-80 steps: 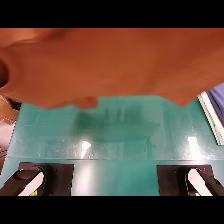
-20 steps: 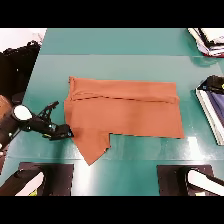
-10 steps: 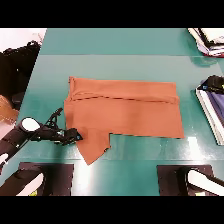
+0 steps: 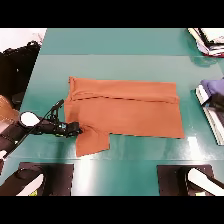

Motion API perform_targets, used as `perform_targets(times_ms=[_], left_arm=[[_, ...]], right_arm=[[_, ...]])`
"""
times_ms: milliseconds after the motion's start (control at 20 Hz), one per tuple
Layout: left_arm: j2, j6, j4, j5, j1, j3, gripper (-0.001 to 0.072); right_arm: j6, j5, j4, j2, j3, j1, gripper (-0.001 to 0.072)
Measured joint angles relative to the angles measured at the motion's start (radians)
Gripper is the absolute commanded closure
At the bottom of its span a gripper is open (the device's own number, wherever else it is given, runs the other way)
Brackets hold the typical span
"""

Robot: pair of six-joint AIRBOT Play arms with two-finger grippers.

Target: Fold the shirts.

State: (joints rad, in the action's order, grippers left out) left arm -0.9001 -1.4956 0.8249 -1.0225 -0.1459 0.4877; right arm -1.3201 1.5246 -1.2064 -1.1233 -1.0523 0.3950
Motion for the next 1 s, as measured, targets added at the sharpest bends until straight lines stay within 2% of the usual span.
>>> perform_targets(times_ms=[50,200,500,600,650,700,750,850,1000], left_arm=[[0.0,0.002,-0.001,0.001,-0.002,0.011,0.0683],[0.0,0.008,-0.002,0.005,-0.002,0.031,0.0683],[0.0,0.011,-0.002,0.014,-0.002,0.041,0.0683],[0.0,0.011,-0.002,0.014,-0.002,0.042,0.0683],[0.0,0.011,-0.002,0.015,-0.002,0.042,0.0682],[0.0,0.011,-0.002,0.015,-0.002,0.042,0.0683],[0.0,0.011,0.0,0.015,-0.002,0.042,0.0684],[0.001,0.007,0.016,0.006,-0.002,0.044,0.0686],[0.02,-0.019,0.071,-0.049,-0.002,0.051,0.0686]], right_arm=[[0.006,0.0,0.0,0.017,0.073,0.028,0.0179],[0.016,-0.031,0.005,0.054,0.294,0.091,0.0279],[0.028,-0.17,0.051,0.074,0.509,0.061,0.029],[0.025,-0.21,0.064,0.076,0.519,0.026,0.0421],[0.023,-0.235,0.064,0.076,0.518,0.009,0.0434],[0.022,-0.254,0.066,0.076,0.515,-0.006,0.056],[0.022,-0.284,0.063,0.076,0.51,-0.021,0.0649],[0.021,-0.305,0.05,0.076,0.497,-0.048,0.0695],[0.022,-0.286,0.043,0.077,0.461,-0.083,0.0696]])
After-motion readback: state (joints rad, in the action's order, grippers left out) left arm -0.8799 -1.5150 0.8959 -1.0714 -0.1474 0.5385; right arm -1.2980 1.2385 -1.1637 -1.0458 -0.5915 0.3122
